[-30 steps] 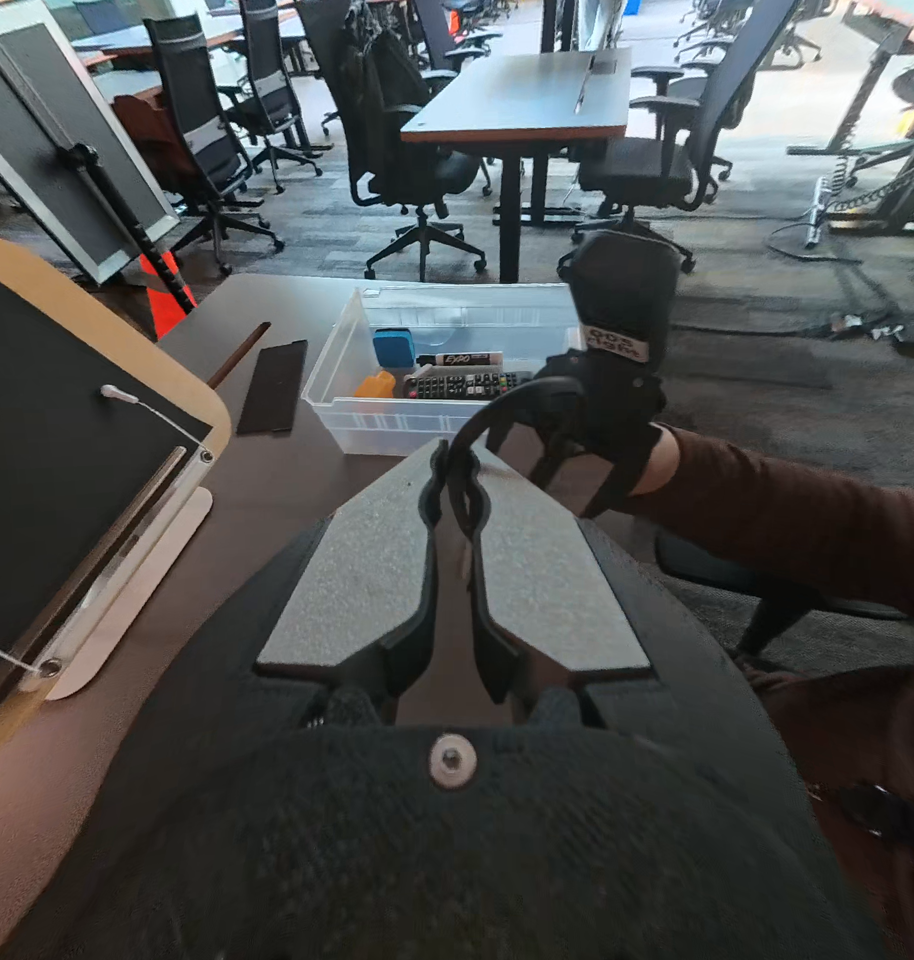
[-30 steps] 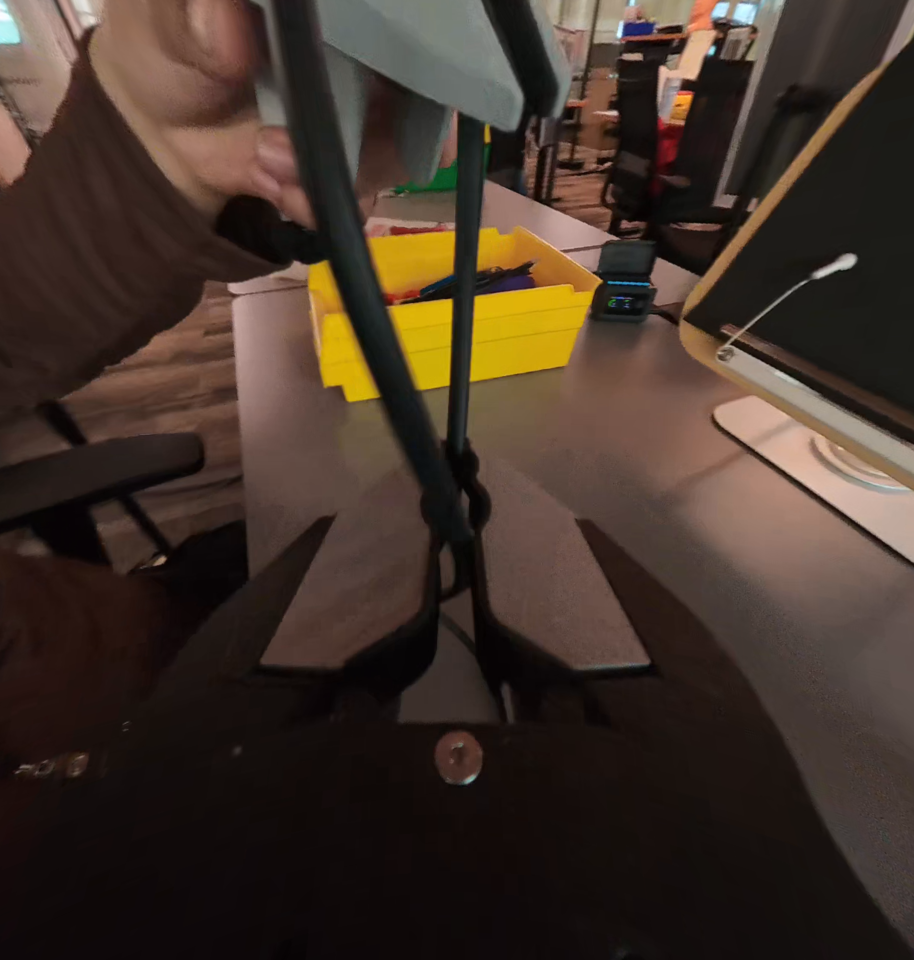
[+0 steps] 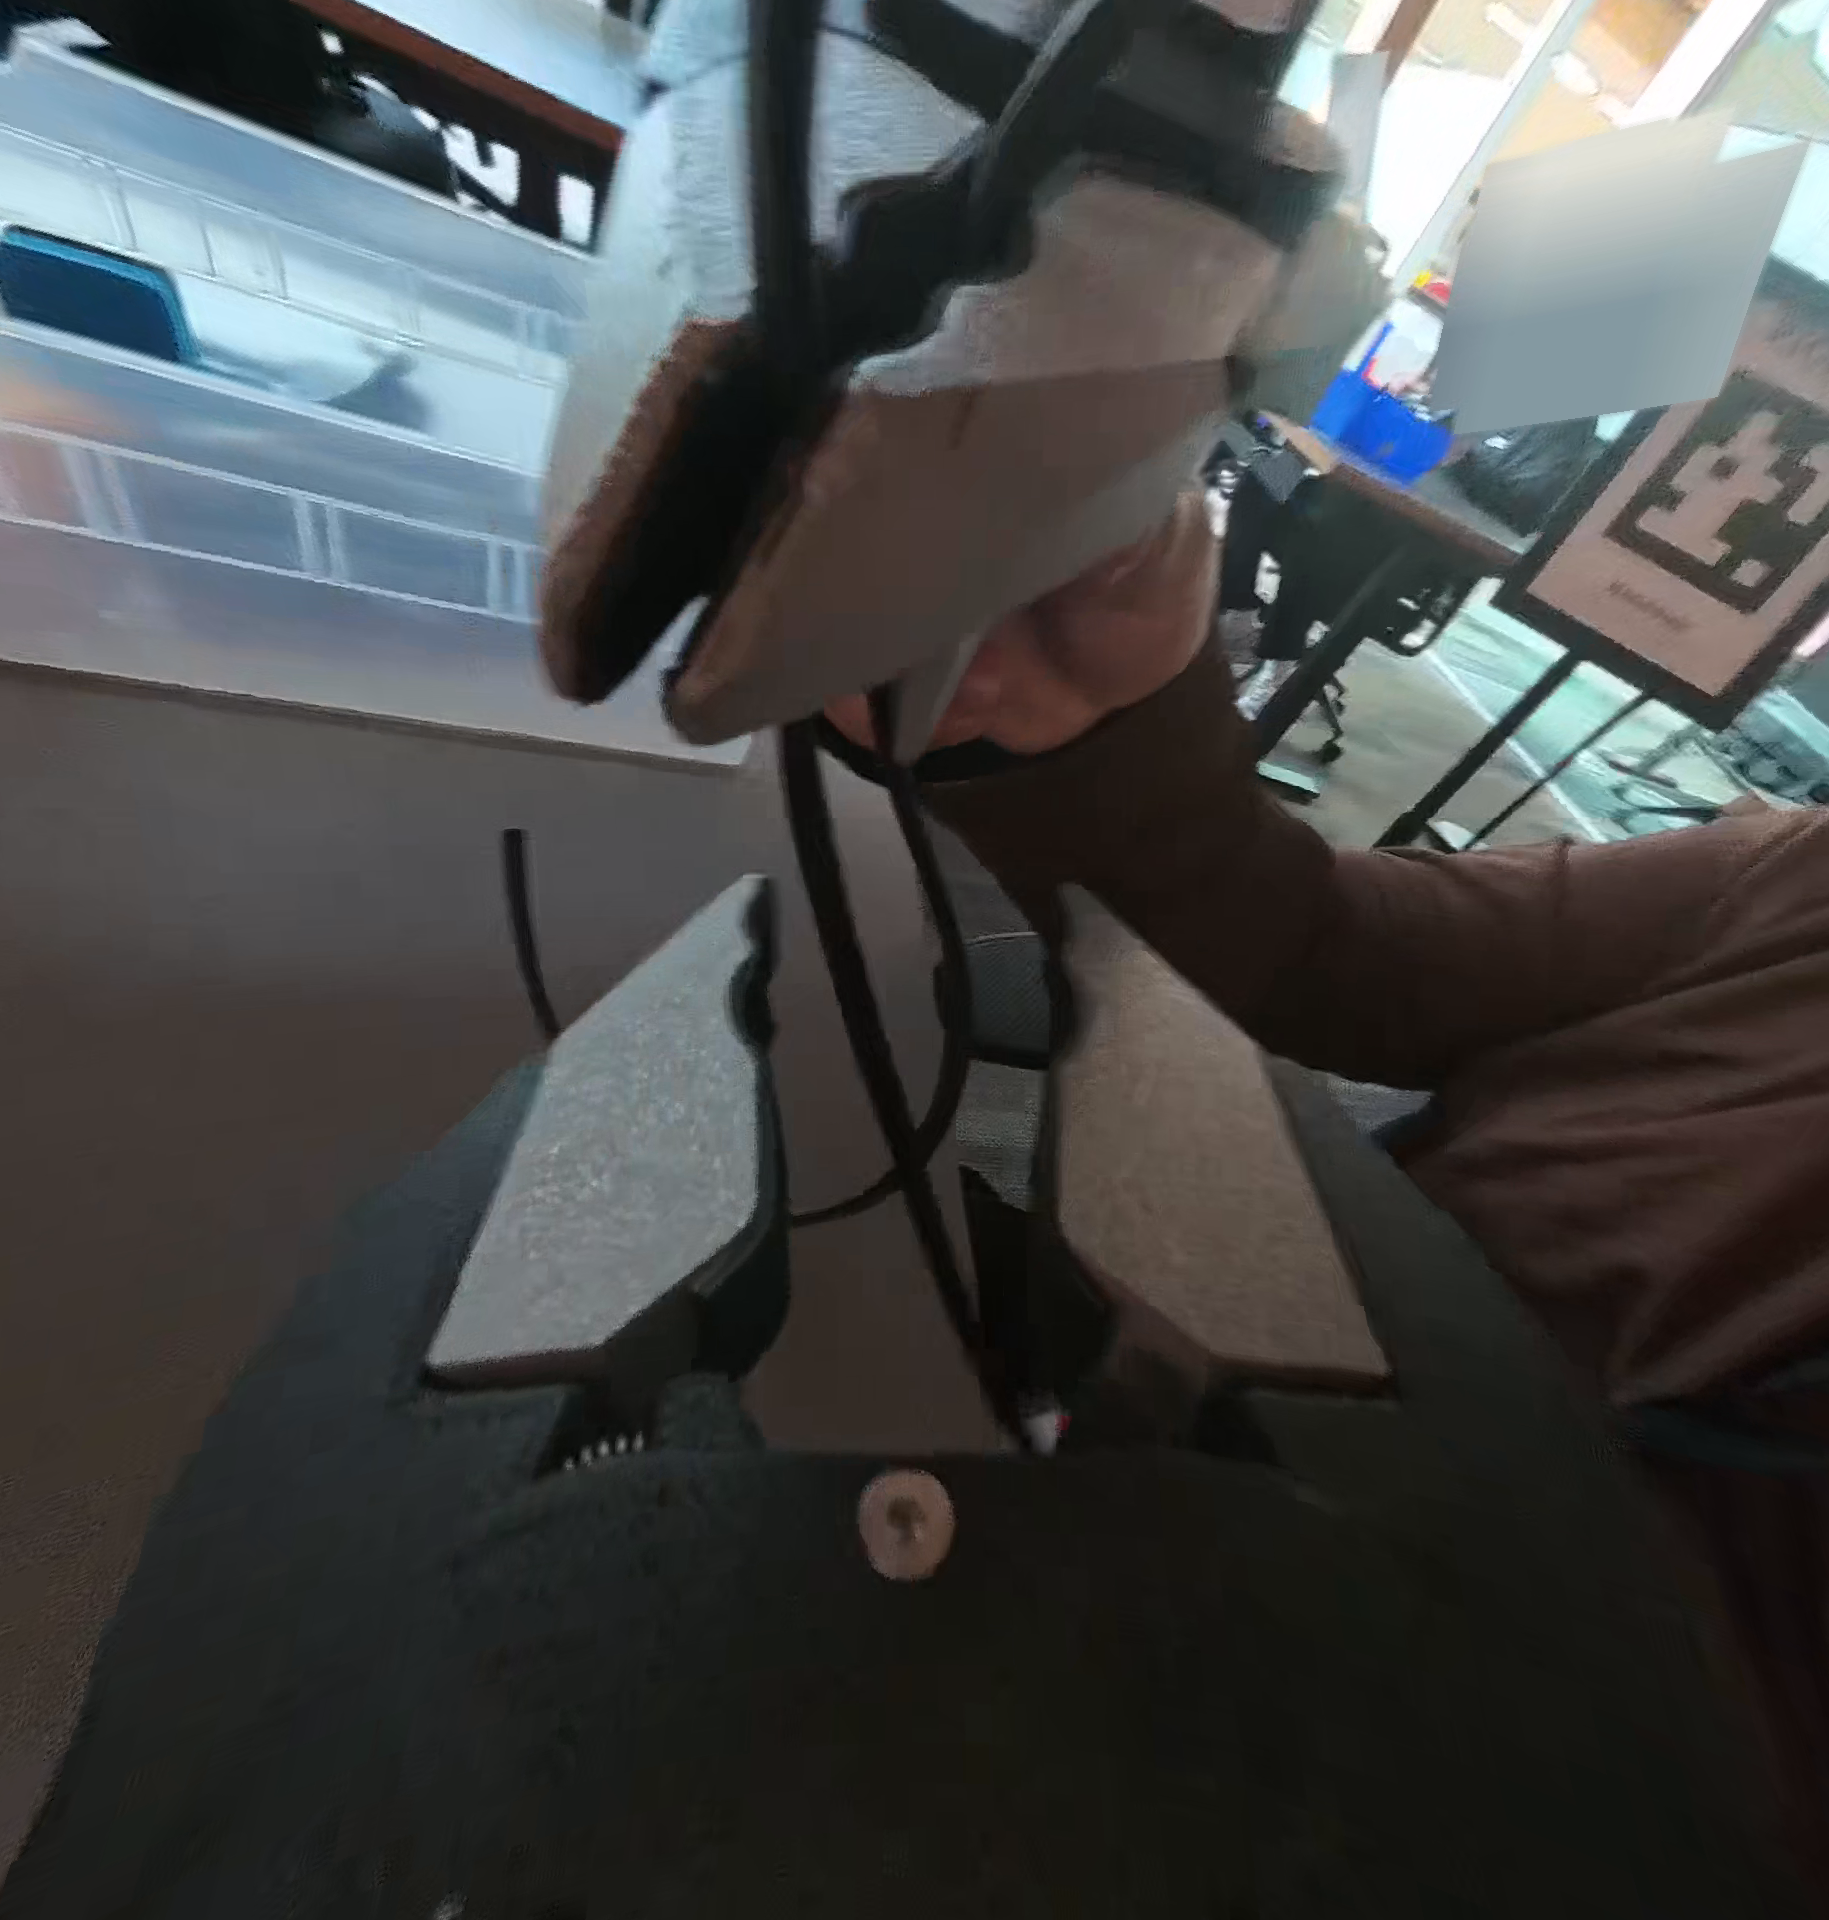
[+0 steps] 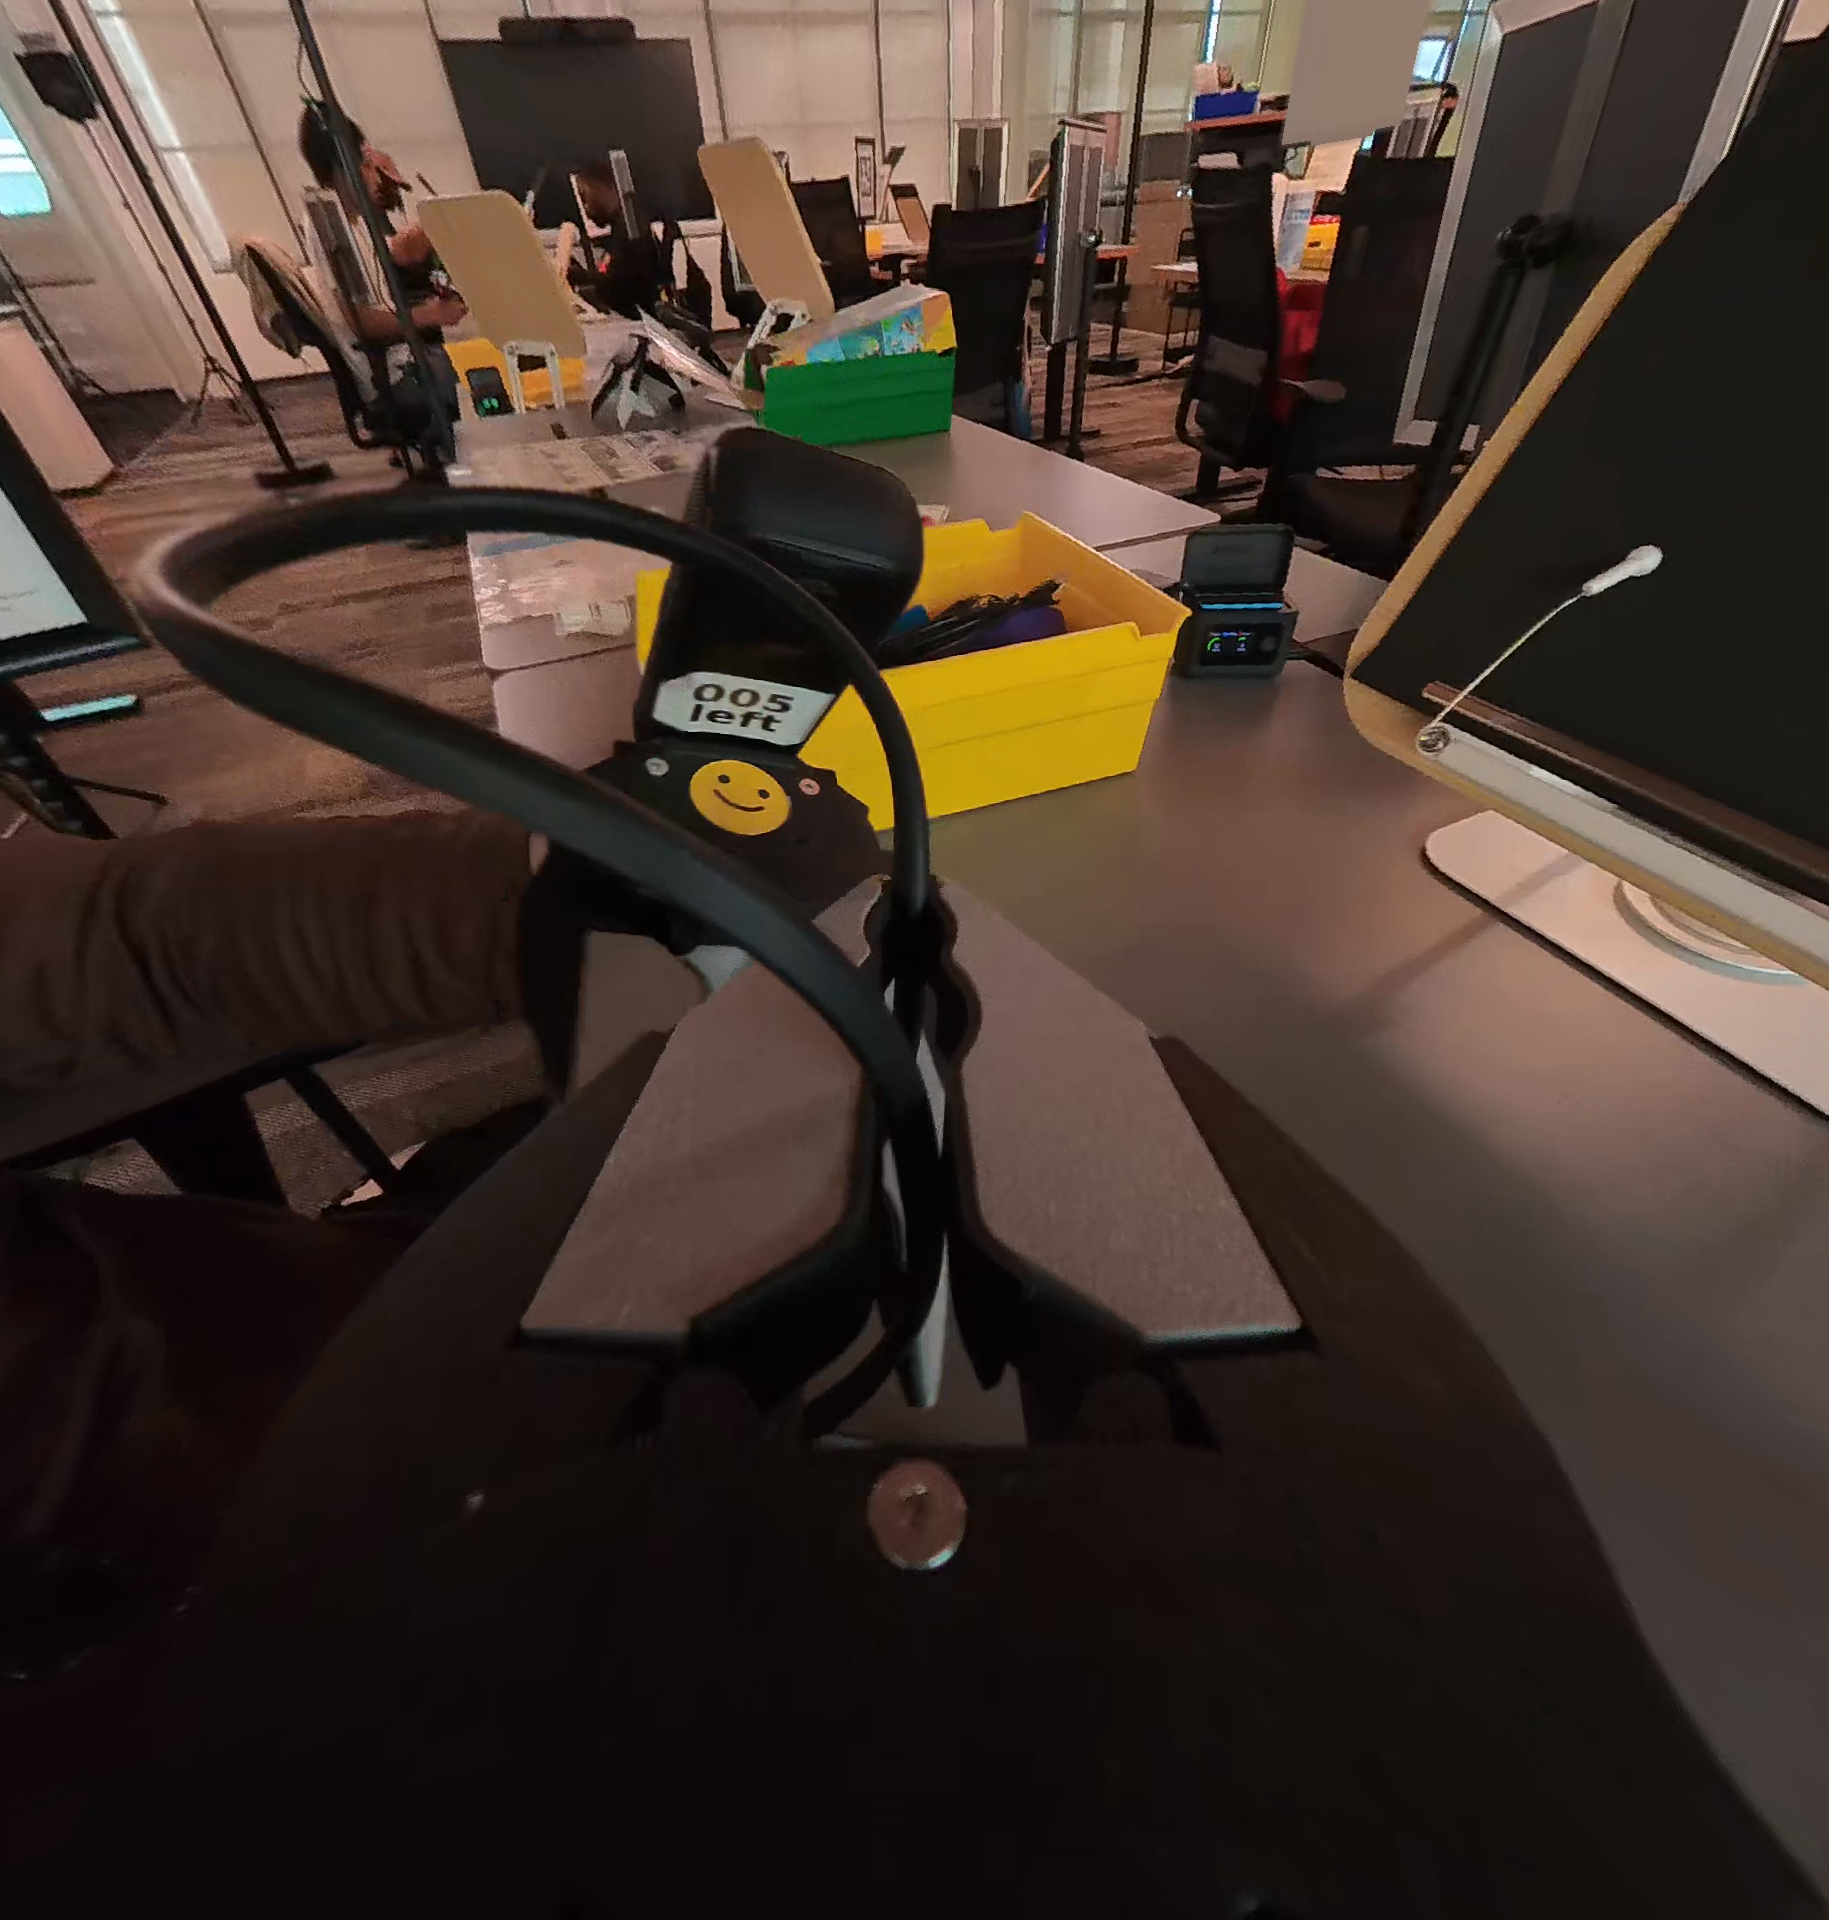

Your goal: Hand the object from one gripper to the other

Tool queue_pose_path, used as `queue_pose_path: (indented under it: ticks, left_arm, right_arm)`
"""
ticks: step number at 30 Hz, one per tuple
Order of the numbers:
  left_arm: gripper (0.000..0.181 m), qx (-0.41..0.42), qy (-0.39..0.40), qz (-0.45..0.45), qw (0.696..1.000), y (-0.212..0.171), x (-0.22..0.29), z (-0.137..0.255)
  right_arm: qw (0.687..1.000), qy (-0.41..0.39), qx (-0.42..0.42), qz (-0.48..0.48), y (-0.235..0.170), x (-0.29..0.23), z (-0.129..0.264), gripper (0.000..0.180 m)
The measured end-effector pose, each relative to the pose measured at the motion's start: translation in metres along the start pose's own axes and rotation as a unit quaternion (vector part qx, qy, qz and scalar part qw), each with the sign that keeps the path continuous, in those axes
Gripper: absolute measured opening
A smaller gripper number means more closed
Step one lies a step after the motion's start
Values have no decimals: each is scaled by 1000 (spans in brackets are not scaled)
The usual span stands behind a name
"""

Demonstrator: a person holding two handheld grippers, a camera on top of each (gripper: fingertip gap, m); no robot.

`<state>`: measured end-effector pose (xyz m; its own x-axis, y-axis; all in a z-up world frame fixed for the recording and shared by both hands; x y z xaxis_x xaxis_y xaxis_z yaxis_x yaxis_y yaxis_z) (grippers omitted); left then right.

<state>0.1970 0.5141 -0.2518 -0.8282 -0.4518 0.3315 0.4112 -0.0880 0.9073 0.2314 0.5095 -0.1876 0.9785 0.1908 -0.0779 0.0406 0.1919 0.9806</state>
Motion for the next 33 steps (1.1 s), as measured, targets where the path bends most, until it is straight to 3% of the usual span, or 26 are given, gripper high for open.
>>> queue_pose_path:
  ticks: [2,3,7,12,19,26,30,33]
  left_arm:
    - [6,-6,40,5,999,-2,-12,1]
    - [2,-2,47,9,999,-1,-15,2]
    - [1,3,81,-9,997,6,-19,13]
    - [0,11,152,-49,987,46,-20,47]
    - [0,3,203,-105,973,107,-10,91]
    - [1,6,168,-139,976,127,17,84]
    - [0,0,145,-141,979,119,26,71]
    - [0,-6,135,-140,981,111,29,62]
  right_arm:
    - [1000,7,4,-5,1,-1,2,0]
    - [1000,11,5,-8,2,-1,3,1]
    - [999,19,21,-36,6,1,8,7]
    - [995,13,13,-98,2,15,18,57]
    - [994,43,37,-98,2,20,25,63]
    - [993,98,24,-69,-9,6,1,93]
    - [989,115,72,-56,1,-3,-3,84]
    - [991,109,59,-47,-3,-2,-6,47]
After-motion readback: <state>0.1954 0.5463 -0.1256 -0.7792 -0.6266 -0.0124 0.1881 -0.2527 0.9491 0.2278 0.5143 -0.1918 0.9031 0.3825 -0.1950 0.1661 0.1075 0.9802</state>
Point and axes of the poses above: each gripper's, where its closed fingertips meet, z back along the fingers, y out of its top, x = y × z across the jaws, the point moved 5 cm from there along z, back along the fingers, and after that the axes turned 2 degrees about -z, right-handed, at the moved point
